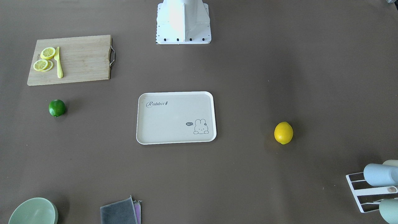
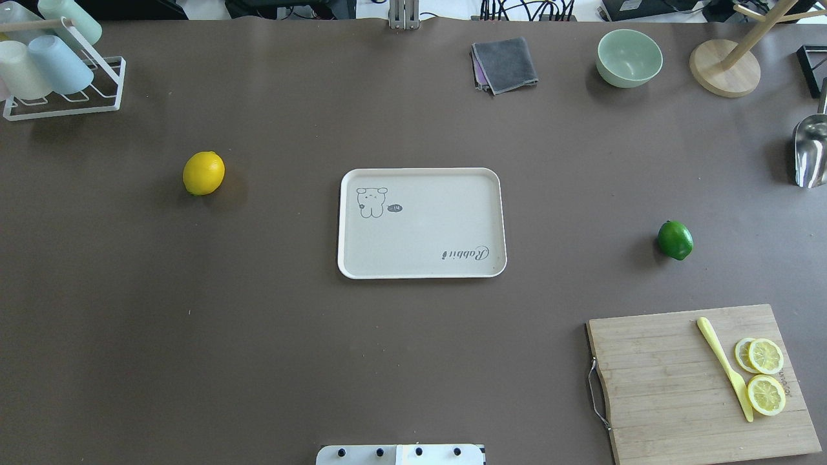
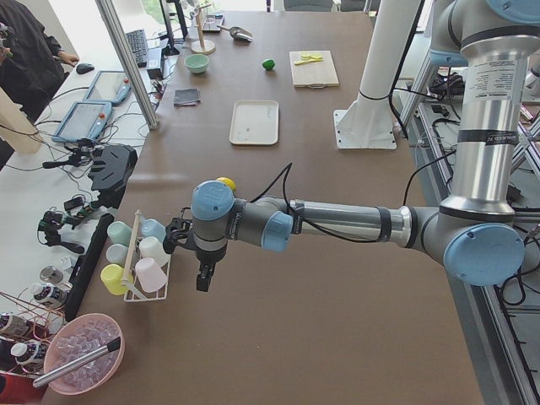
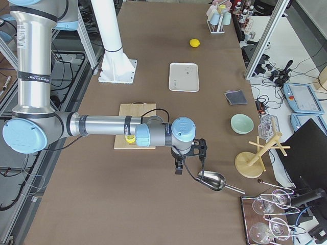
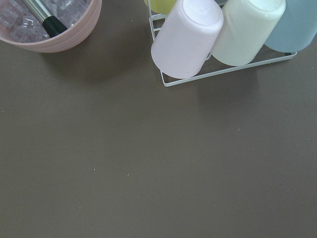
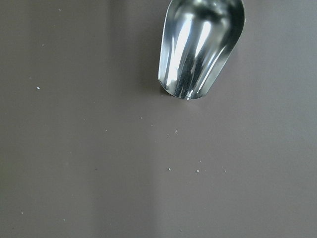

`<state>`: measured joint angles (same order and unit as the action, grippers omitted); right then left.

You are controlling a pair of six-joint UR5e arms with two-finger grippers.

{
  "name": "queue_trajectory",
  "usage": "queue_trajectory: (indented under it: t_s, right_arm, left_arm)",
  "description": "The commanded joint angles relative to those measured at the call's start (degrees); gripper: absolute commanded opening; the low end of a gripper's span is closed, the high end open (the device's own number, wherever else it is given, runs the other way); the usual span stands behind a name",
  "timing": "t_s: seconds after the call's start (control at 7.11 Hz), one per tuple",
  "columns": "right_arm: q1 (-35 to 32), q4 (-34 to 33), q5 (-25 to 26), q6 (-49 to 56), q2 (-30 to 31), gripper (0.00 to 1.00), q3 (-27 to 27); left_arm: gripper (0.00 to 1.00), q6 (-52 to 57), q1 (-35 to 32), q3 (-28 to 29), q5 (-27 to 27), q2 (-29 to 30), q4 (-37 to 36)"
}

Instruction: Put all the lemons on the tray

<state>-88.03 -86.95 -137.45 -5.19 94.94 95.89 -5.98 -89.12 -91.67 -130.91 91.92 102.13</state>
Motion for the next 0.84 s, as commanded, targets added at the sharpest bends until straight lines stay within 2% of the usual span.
queue_trajectory:
  t_s: [0.0, 0.7]
  right_arm:
    - [0.05, 0.02, -0.01, 0.00, -0.10, 1.00, 0.00]
    - [0.05, 0.37, -0.28, 0.00, 0.33, 1.00, 0.00]
  left_arm:
    - [0.98, -0.09, 0.00, 0.00, -0.05, 0.10, -0.09]
    - [0.98, -0.18, 0.00, 0.18, 0.21, 0.02, -0.09]
